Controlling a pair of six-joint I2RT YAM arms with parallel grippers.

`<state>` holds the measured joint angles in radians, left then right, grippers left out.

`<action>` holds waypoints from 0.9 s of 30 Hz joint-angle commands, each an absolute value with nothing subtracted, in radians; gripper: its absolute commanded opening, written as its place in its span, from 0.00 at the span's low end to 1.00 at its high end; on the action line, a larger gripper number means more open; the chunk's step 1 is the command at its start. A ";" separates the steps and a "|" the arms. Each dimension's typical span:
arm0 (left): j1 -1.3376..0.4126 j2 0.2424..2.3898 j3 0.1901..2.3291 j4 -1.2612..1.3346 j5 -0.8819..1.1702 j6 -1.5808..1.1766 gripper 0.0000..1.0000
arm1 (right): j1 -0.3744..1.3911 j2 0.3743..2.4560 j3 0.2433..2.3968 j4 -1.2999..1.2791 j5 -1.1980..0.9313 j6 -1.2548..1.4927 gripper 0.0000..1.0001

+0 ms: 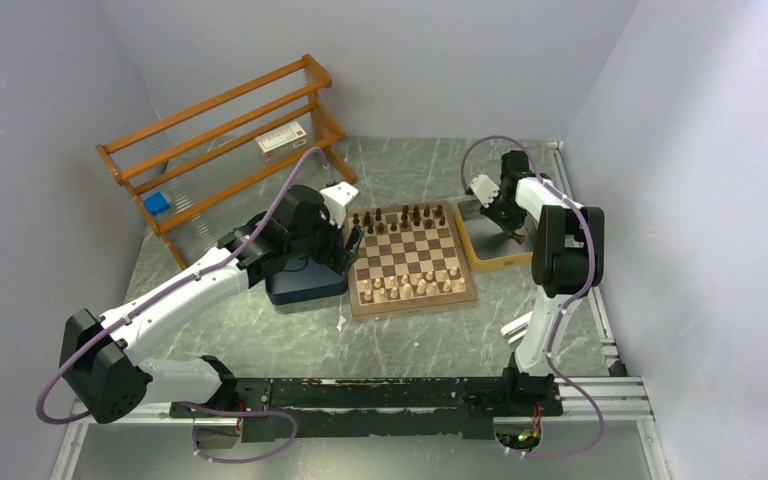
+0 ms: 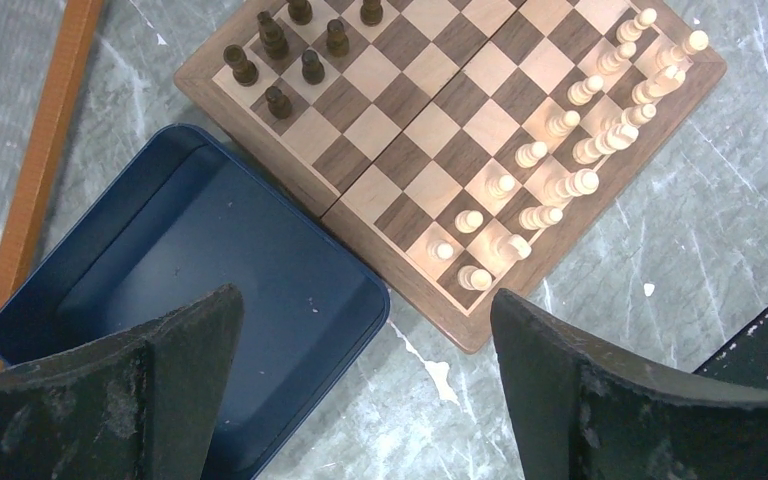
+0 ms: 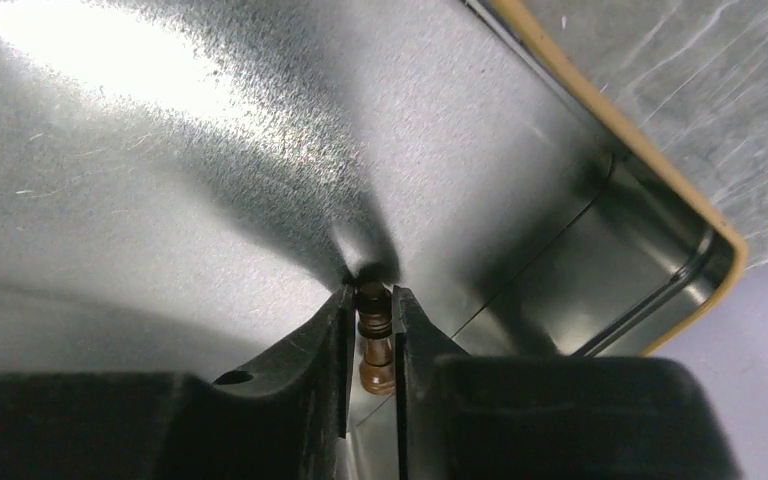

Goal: Set up the chess pieces on the board
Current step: Pick up the chess piece from the storage box.

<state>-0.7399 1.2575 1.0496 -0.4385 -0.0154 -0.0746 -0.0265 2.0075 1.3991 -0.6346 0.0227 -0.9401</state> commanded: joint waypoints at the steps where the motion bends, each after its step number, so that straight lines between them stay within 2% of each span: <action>1: -0.740 1.237 1.043 -0.426 -0.045 -0.066 0.98 | -0.011 2.026 1.418 -0.653 0.004 -0.952 0.15; 4: -0.732 1.235 1.043 -0.429 -0.057 -0.069 0.98 | -0.006 2.015 1.442 -0.652 0.010 -0.928 0.06; 8: -0.715 1.241 1.037 -0.427 -0.049 -0.081 0.98 | -0.006 1.996 1.498 -0.674 -0.021 -0.871 0.01; 16: -0.693 1.243 1.028 -0.421 -0.031 -0.088 0.98 | 0.018 1.872 1.510 -0.628 -0.042 -0.714 0.00; 20: -0.693 1.251 1.029 -0.415 -0.009 -0.087 0.94 | 0.020 1.797 1.513 -0.543 -0.081 -0.505 0.00; 24: -0.691 1.249 1.038 -0.392 0.046 -0.123 0.93 | 0.023 1.745 1.540 -0.527 -0.229 -0.247 0.00; 27: -0.692 1.261 1.068 -0.363 0.093 -0.191 0.92 | 0.022 1.684 1.469 -0.419 -0.378 -0.027 0.00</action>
